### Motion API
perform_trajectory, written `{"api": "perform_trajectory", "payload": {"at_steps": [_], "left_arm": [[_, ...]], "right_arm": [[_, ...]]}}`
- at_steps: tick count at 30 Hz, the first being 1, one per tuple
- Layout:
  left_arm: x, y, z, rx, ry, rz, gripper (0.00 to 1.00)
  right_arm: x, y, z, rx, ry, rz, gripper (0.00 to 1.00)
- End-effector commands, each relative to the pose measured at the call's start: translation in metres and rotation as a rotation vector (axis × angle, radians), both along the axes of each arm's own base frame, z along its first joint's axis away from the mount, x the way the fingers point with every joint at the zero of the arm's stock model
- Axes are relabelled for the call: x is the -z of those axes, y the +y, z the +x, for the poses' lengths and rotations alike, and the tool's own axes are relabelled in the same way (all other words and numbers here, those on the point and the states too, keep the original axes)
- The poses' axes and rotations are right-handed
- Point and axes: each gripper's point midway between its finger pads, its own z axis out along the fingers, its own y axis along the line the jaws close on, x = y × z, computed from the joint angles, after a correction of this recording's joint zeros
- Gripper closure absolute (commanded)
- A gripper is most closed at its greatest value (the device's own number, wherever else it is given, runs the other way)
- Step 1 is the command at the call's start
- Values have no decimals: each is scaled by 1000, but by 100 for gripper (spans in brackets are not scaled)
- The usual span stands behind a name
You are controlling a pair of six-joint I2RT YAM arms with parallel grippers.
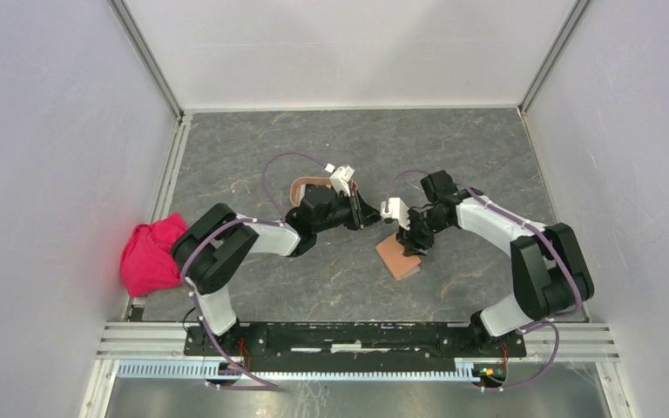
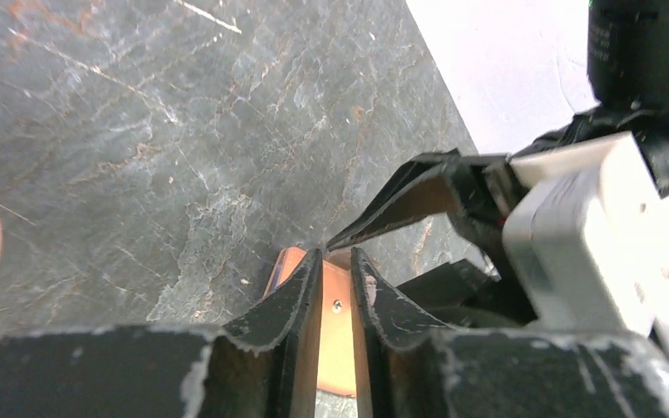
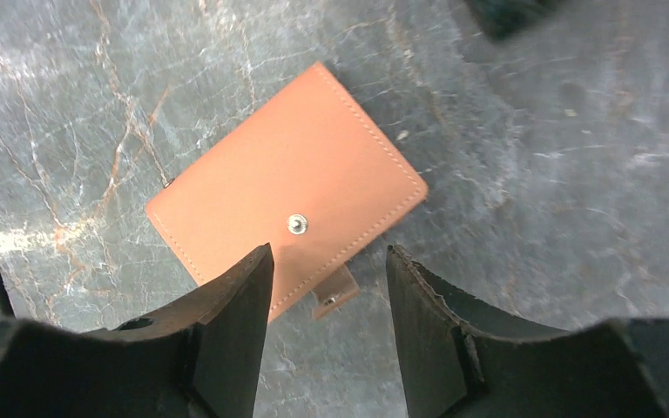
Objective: Put the credit cards into the card holder
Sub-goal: Close the card holder at the center of the board.
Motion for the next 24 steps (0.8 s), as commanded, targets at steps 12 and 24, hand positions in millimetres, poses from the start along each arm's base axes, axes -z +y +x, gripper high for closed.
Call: {"api": "perform_trajectory", "payload": {"at_steps": [12, 24], "left_arm": [[-34, 49, -13, -55, -183, -34, 1], [13, 0, -54, 44, -189, 255, 43]], "right_arm": [[-58, -1, 6, 244, -28, 242, 49], [-36, -29, -3, 457, 206, 347, 61]]}}
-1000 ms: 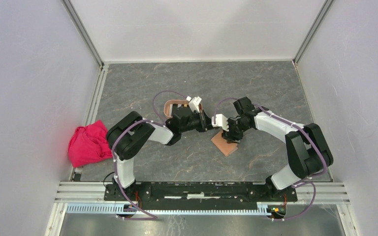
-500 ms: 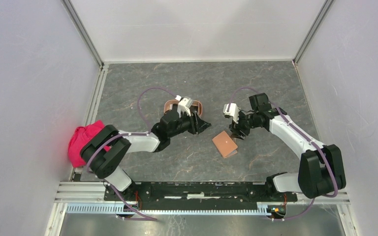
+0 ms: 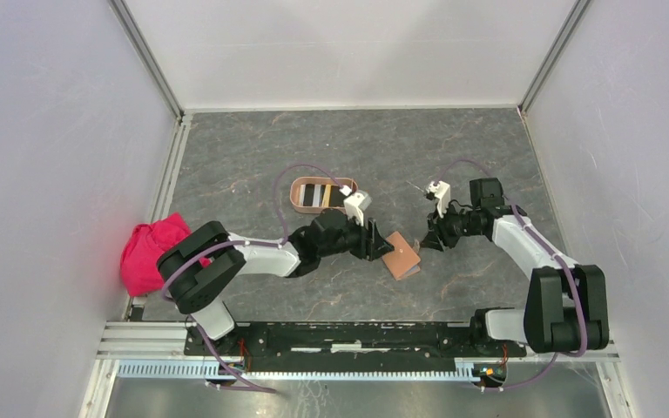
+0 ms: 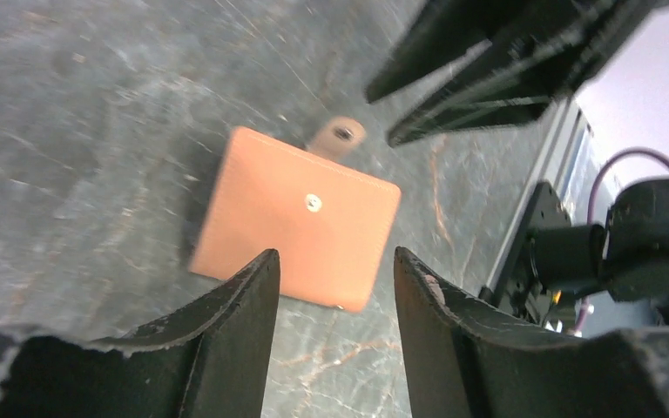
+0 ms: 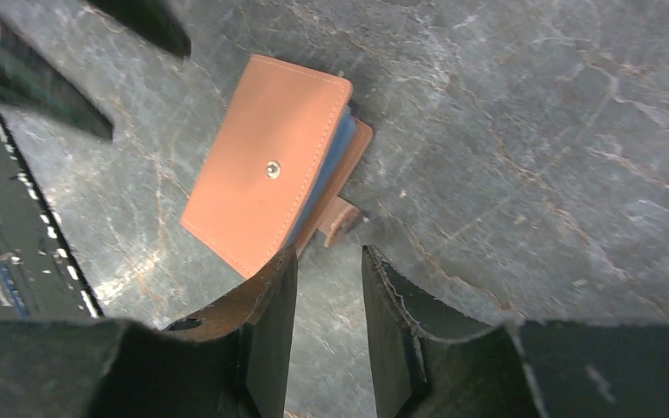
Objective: Put the credit cards into the card holder
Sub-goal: Close the card holder at the center of the board.
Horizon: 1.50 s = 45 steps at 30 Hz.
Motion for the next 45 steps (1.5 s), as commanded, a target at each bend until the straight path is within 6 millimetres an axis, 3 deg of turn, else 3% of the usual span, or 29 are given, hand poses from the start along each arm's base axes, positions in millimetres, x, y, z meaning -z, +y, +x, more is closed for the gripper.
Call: {"api": "perform_trajectory", "payload": {"at_steps": [1, 8, 16, 27, 36, 38, 45], "left_arm": [[-6, 0, 2, -10, -98, 68, 44], [5, -17, -8, 39, -40, 46, 58], [17, -29, -1, 41, -66, 133, 62], [35, -34, -2, 50, -73, 221, 66], [45, -35, -1, 55, -65, 250, 71], [46, -35, -2, 58, -64, 254, 72], [51, -38, -4, 84, -58, 267, 76]], "right_arm": [[-7, 19, -6, -44, 92, 143, 61], [-4, 21, -6, -42, 129, 162, 64], [0, 11, 9, 41, 101, 112, 66], [6, 5, 15, 84, 109, 80, 78], [12, 3, 16, 96, 130, 64, 95], [9, 4, 16, 90, 120, 72, 100], [-6, 15, 13, 43, 94, 146, 100]]}}
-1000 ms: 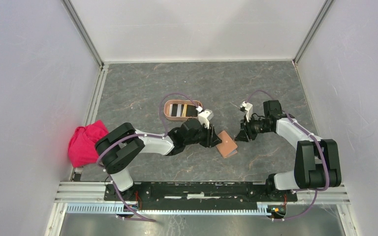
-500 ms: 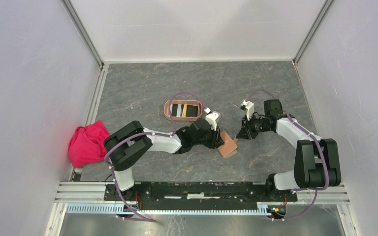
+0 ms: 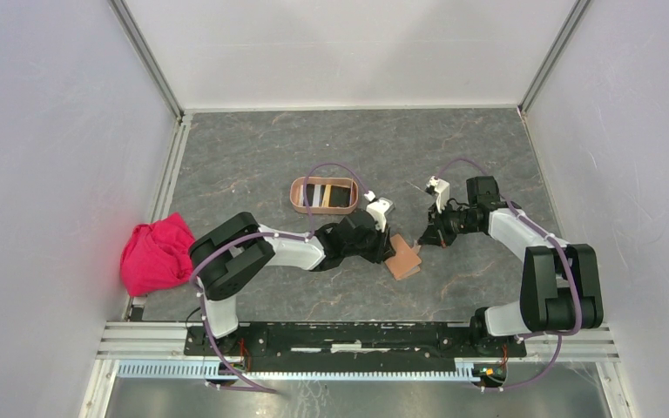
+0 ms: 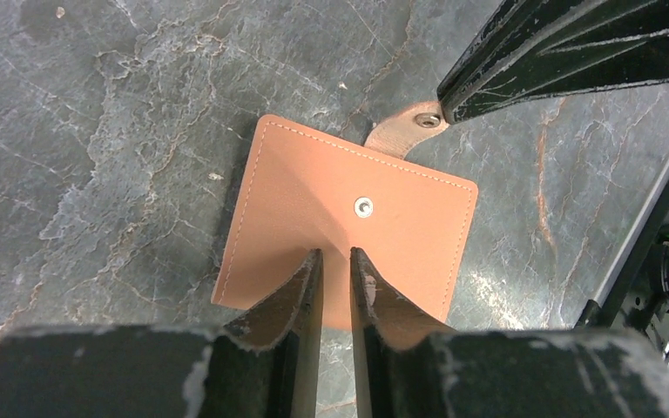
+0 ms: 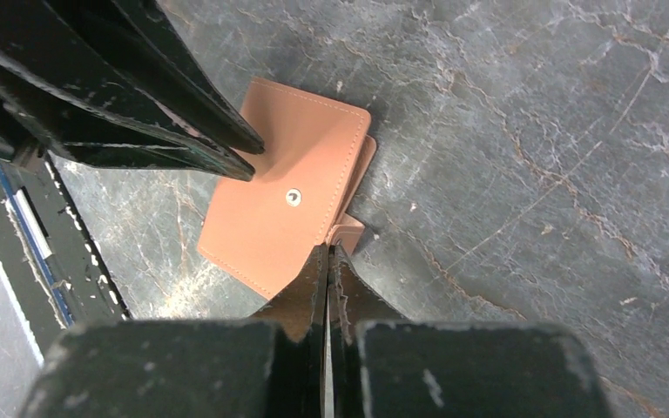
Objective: Put the credit cards into the card holder
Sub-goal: Close the card holder at the center of the board.
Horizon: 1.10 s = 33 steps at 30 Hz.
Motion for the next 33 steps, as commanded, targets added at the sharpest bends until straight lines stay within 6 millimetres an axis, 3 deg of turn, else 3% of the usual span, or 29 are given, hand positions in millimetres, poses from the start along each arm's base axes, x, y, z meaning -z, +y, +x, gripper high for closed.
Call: {"api": "perform_trajectory", "payload": {"at_steps": [1, 11, 18, 24, 33], "left_arm": [[-5, -9, 3, 46, -51, 7, 76], [2, -13, 1, 67, -32, 21, 80], [6, -13, 0, 70, -20, 23, 85], [5, -13, -1, 73, -20, 19, 86], [6, -12, -2, 77, -18, 17, 87]], "right_arm": [[-20, 11, 6, -36, -60, 78, 100], [-9, 36, -14, -155, -10, 84, 100], [7, 44, -23, -193, 25, 34, 100], [15, 40, -16, -157, 28, -12, 100], [7, 40, 3, -92, -30, -17, 100]]}}
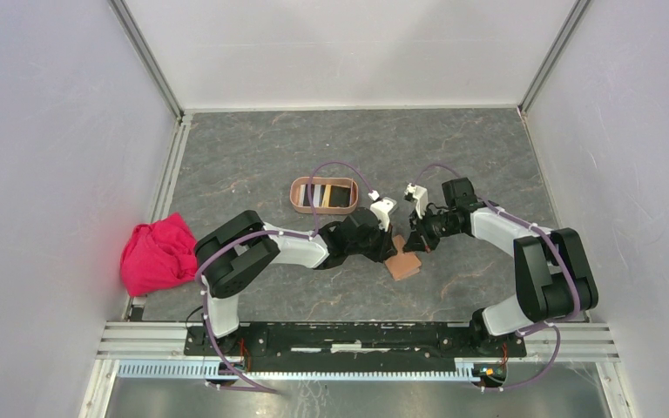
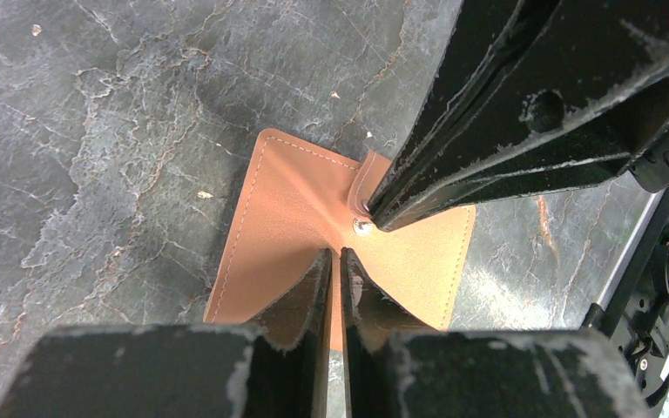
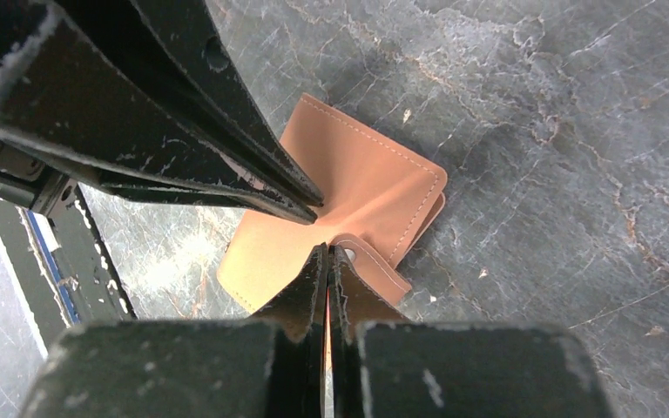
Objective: Put the credit cards into the card holder
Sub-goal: Close the card holder at the center of the board.
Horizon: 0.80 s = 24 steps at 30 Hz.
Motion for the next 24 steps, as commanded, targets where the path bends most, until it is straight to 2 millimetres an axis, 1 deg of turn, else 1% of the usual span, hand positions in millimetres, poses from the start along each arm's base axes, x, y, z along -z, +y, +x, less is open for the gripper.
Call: {"api": "perform_trajectory", "payload": {"at_steps": [1, 3, 10, 13, 16, 18, 24], "left_arm": [[3, -3, -1, 40, -21, 14, 87], [2, -4, -1, 41, -20, 11, 87], [3, -3, -1, 39, -18, 11, 87], [3, -3, -1, 40, -17, 10, 87], [2, -3, -1, 40, -17, 7, 87], [2, -2, 0, 38, -18, 7, 88], [2, -2, -1, 40, -16, 5, 88]], "right_arm": [[-8, 1, 16, 27, -66, 3, 100], [-5, 1, 13, 14, -49, 1, 100], [-4, 8, -3, -63, -39, 16, 100], [-3, 11, -7, -84, -36, 14, 100], [-1, 11, -7, -89, -35, -1, 100], [1, 9, -4, -79, -42, -23, 100], [7, -1, -5, -62, -67, -80, 100]]}}
